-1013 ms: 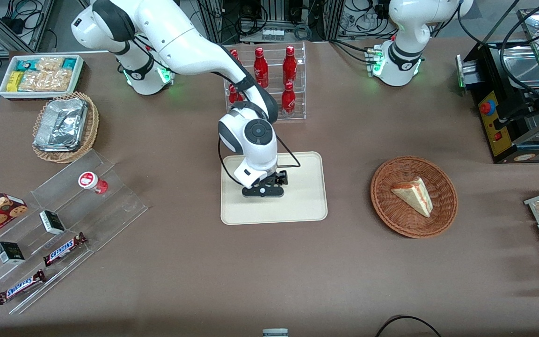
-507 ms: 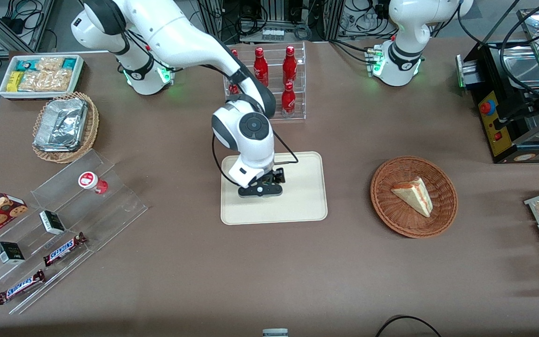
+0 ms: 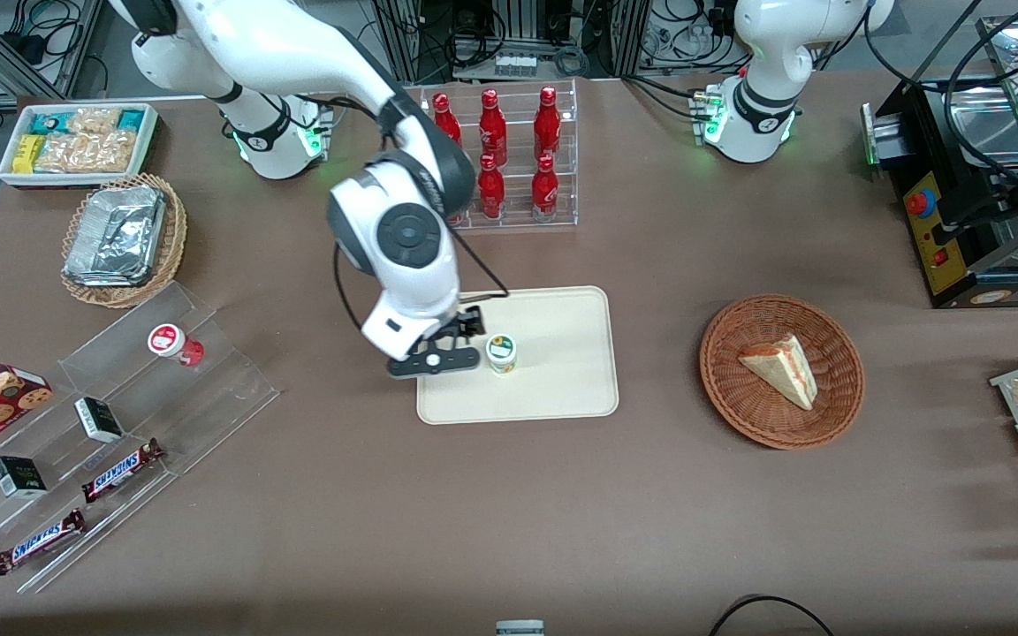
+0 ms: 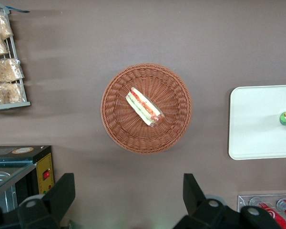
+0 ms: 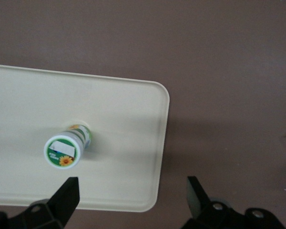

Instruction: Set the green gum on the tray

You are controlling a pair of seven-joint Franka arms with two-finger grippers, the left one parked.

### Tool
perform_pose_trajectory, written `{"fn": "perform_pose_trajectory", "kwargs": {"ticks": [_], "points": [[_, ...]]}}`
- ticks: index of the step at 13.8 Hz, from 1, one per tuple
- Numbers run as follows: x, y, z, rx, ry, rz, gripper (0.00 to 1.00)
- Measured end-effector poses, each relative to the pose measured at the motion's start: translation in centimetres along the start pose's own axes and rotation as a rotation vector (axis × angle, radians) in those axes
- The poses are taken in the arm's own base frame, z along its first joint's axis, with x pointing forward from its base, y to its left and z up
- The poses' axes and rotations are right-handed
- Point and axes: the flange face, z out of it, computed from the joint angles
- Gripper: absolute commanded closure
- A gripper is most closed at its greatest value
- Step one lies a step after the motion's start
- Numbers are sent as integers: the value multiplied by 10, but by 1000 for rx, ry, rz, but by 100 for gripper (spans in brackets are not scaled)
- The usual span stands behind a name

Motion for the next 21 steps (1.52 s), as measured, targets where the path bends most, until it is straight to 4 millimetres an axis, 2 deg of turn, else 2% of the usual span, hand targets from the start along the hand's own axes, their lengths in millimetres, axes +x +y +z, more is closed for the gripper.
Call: {"fn": "perform_pose_trajectory", "kwargs": {"ticks": [4,7,9,11,14,16,21], "points": [[4,71,-41,1,-62,-49,0],[3,137,-69,19,-85,4,0],[0,189,-87,38,-88,21,0],[-3,244,-96,55,-89,28,0],[-9,317,-92,77,-97,16,0],[-18,349,-94,88,-100,42,0],[-60,391,-126,96,-169,93,0]]}}
